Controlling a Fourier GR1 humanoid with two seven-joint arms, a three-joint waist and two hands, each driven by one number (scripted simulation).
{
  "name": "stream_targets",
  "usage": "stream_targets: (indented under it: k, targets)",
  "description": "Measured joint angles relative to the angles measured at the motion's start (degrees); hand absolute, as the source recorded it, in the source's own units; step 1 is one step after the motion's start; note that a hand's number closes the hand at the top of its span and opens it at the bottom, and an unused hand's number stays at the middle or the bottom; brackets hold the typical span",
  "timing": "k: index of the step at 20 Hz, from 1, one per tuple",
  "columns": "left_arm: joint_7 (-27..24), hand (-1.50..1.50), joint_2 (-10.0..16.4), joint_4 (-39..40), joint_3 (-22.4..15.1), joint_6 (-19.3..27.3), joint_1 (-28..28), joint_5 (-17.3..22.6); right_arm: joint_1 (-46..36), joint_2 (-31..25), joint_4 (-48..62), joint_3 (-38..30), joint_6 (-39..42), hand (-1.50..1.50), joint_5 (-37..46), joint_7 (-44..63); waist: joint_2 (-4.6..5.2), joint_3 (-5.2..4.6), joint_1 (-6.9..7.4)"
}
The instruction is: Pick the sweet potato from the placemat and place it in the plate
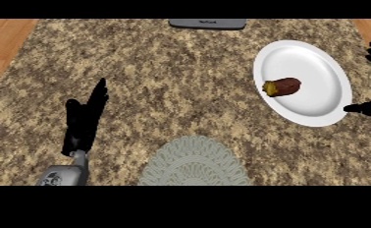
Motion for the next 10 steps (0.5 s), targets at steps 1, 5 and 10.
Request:
stream_targets:
  k: [1,5,10]
  targets:
    - [0.7,0.00,-0.2,-0.7,-0.4,0.2,0.1,-0.3,-0.1,-0.2,0.1,-0.2,-0.3,-1.50,-0.1,0.2,-0.02,0.01,0.14]
    - [0.2,0.00,0.0,-0.3,-0.2,0.1,0.1,-0.4,0.1,-1.3,0.6,-1.2,-0.8,-1.50,-0.9,0.6,0.14,0.04,0.43]
    - [-0.4,0.00,-0.7,0.5,-0.6,0.4,-0.1,-0.7,0.6,-2.4,0.6,-1.5,-1.3,-1.50,-1.0,0.3,0.30,0.08,0.65]
